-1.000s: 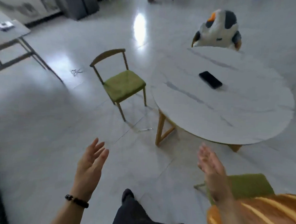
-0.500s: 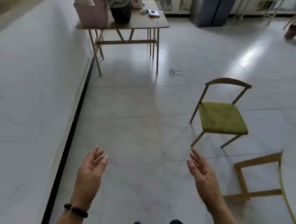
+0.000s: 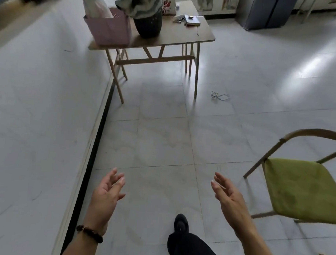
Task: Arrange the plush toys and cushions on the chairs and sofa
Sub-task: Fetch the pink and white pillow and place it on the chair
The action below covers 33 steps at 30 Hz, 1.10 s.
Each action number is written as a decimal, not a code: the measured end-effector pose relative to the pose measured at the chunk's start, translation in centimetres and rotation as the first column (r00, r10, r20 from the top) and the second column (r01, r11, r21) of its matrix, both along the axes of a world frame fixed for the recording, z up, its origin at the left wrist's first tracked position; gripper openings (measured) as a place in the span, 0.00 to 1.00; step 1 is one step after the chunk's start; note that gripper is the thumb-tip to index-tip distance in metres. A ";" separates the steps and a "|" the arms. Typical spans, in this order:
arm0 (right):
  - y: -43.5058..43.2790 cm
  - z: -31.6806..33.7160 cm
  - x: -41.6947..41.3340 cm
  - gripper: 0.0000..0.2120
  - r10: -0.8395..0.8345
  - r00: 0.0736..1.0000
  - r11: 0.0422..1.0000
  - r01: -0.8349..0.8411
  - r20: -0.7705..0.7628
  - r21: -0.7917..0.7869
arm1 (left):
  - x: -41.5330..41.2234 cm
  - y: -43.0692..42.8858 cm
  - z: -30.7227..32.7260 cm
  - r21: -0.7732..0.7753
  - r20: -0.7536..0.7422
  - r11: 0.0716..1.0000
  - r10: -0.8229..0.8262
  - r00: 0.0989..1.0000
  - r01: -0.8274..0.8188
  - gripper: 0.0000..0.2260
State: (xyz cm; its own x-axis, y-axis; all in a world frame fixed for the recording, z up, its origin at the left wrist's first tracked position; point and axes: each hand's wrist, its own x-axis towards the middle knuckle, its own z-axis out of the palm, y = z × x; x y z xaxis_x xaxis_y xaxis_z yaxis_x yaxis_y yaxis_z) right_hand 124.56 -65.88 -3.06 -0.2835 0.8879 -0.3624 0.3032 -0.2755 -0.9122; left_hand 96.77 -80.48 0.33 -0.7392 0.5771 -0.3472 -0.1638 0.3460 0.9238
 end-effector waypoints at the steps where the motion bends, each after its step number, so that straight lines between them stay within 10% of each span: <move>1: 3.2 0.8 -2.1 0.22 0.016 1.000 1.000 -0.016 0.000 0.017 | -1.9 2.7 1.0 0.011 -0.008 1.000 0.003 1.000 -0.003 0.21; 33: 81.7 4.0 -59.3 0.29 0.158 0.987 0.964 -0.150 -0.015 0.221 | -56.2 79.5 3.7 0.096 -0.061 0.993 0.078 0.995 -0.072 0.21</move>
